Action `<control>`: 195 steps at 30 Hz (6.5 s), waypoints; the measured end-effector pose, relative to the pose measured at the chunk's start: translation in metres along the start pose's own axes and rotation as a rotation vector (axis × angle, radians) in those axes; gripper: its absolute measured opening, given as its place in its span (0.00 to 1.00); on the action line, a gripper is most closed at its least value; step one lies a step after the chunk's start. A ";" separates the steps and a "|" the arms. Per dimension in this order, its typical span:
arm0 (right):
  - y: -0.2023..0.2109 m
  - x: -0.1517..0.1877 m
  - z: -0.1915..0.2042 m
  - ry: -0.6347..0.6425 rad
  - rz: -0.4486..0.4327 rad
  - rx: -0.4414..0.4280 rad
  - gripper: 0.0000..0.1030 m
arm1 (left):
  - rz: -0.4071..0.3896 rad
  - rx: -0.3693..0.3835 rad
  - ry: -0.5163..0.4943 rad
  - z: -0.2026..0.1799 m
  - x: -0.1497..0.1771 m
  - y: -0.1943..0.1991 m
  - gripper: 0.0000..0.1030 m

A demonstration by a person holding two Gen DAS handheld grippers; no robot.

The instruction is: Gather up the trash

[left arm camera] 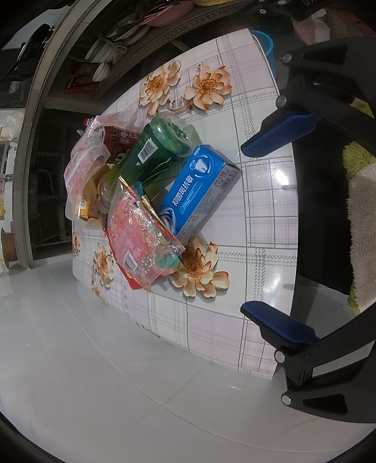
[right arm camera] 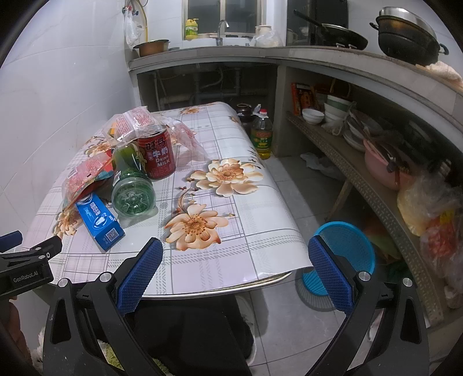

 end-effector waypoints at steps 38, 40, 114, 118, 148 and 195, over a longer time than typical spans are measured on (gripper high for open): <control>-0.002 0.000 0.000 -0.004 0.000 -0.003 0.94 | 0.002 0.004 0.007 -0.007 0.008 0.004 0.95; -0.002 0.000 0.001 -0.002 0.000 -0.002 0.94 | 0.001 0.004 0.007 -0.008 0.009 0.005 0.95; -0.100 -0.147 0.089 0.142 -0.099 -0.265 0.94 | 0.067 0.524 0.463 0.128 -0.098 -0.184 0.21; -0.111 -0.152 0.099 0.182 -0.086 -0.295 0.94 | 0.058 0.559 0.475 0.135 -0.093 -0.179 0.04; -0.161 -0.157 0.141 0.336 0.032 -0.324 0.70 | 0.086 0.637 0.493 0.137 -0.098 -0.172 0.24; 0.002 -0.144 -0.050 -0.210 -0.385 -0.357 0.15 | -0.404 0.994 0.052 0.004 -0.190 0.038 0.05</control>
Point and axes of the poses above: each gripper's, at about its wrist camera, not at the fingertips, and y roughly against the way its jaws point, z to its left, x to its underside, the point moved 2 cm from there along -y, roughly the way its jaws point, and after that the axes turned 9 degrees about -x, right-handed, at the moved point
